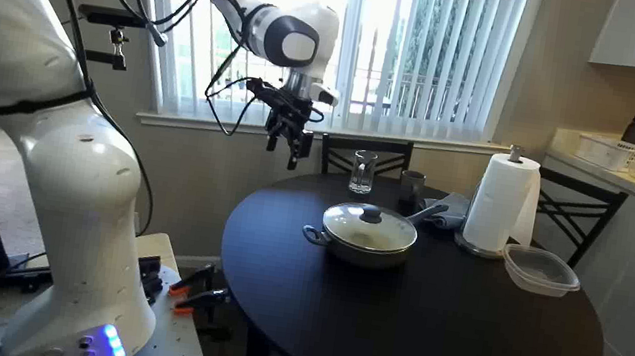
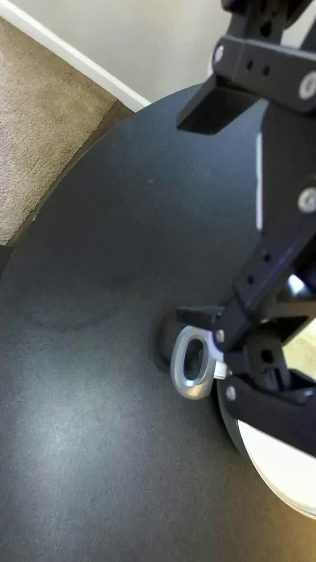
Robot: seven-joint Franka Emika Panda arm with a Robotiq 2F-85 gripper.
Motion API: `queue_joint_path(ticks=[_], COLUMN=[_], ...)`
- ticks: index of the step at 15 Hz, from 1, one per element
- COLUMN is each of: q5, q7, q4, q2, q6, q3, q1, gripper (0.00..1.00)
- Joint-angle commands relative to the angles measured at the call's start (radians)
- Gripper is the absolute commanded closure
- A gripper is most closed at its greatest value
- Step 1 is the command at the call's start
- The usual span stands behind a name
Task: Take the lid off of the pot
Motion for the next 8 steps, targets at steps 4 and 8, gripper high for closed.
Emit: queue_joint_path(ticks=[4,8], q5=[0.005,-0.032], q7=[-0.004,-0.002], q4=[0.001,0.026], q2=[0.0,0.03], q6=[-0.002,-0.001], q3=[0.014,0.008], q1=[-0.015,-0.033], gripper=[0.0,0.0])
